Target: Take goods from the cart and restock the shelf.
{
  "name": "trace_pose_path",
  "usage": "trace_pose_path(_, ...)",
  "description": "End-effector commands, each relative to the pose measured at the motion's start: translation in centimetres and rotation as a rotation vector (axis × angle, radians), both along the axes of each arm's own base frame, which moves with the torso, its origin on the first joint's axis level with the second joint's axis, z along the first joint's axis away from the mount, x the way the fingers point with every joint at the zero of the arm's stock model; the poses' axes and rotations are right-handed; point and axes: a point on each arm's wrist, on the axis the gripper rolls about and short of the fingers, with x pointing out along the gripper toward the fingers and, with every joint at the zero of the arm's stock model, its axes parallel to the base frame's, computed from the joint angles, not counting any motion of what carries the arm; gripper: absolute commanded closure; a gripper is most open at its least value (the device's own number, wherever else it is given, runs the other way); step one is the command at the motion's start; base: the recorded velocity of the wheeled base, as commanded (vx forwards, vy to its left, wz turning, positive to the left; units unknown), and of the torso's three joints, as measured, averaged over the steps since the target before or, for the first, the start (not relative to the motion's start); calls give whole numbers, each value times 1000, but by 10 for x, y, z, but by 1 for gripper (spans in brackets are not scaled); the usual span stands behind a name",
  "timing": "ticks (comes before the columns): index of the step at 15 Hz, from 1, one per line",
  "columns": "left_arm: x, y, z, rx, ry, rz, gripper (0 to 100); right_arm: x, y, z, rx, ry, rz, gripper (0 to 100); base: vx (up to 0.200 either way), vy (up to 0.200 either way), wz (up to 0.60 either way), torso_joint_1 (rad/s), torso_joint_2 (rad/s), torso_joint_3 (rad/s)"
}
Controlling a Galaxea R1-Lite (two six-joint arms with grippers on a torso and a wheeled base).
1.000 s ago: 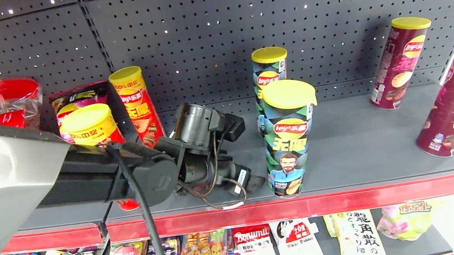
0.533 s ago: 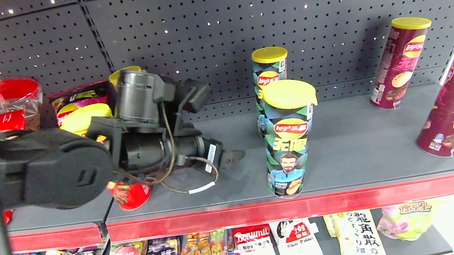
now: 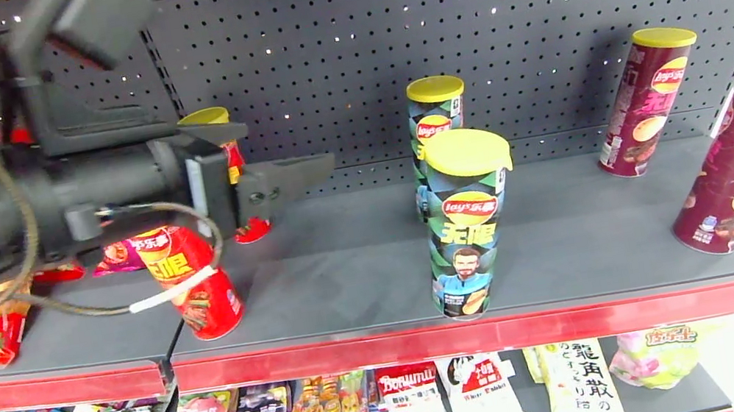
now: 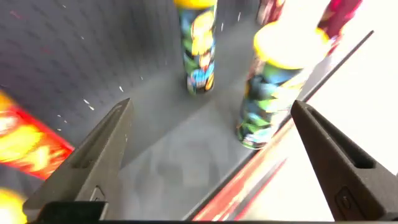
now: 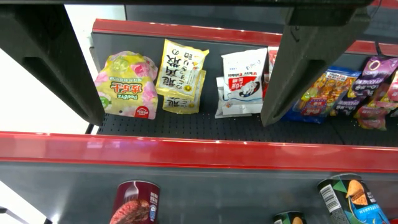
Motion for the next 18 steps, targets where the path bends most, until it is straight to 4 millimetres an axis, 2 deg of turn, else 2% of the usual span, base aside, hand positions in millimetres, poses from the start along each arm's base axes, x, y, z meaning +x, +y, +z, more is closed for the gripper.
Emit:
trace_pose_path(1,-94,75,8,-93,-146,53,0,0,0,0,0,0,-1,0,0,0,0,0,0,0)
trace_pose_path(4,-159,123,-30,-144,-201,251,0,0,0,0,0,0,-1,0,0,0,0,0,0,0)
trace_pose_path(5,-159,123,-30,-144,-201,251,0,0,0,0,0,0,-1,0,0,0,0,0,0,0)
trace_pose_path(6,-198,139,-70,-158,-161,381,0,0,0,0,0,0,1,0,0,0,0,0,0,0)
trace_pose_path(8,-233,150,-106,-123,-107,472,0,0,0,0,0,0,1,0,0,0,0,0,0,0)
trace_pose_path(10,-248,156,-130,-77,-30,591,0,0,0,0,0,0,1,0,0,0,0,0,0,0)
trace_pose_path(12,-253,161,-155,-62,22,777,0,0,0,0,0,0,1,0,0,0,0,0,0,0)
trace_pose_path(14,-249,161,-174,-39,45,876,0,0,0,0,-1,0,1,0,0,0,0,0,0,0)
trace_pose_path(18,-241,161,-196,23,103,939,0,0,0,0,-1,0,1,0,0,0,0,0,0,0)
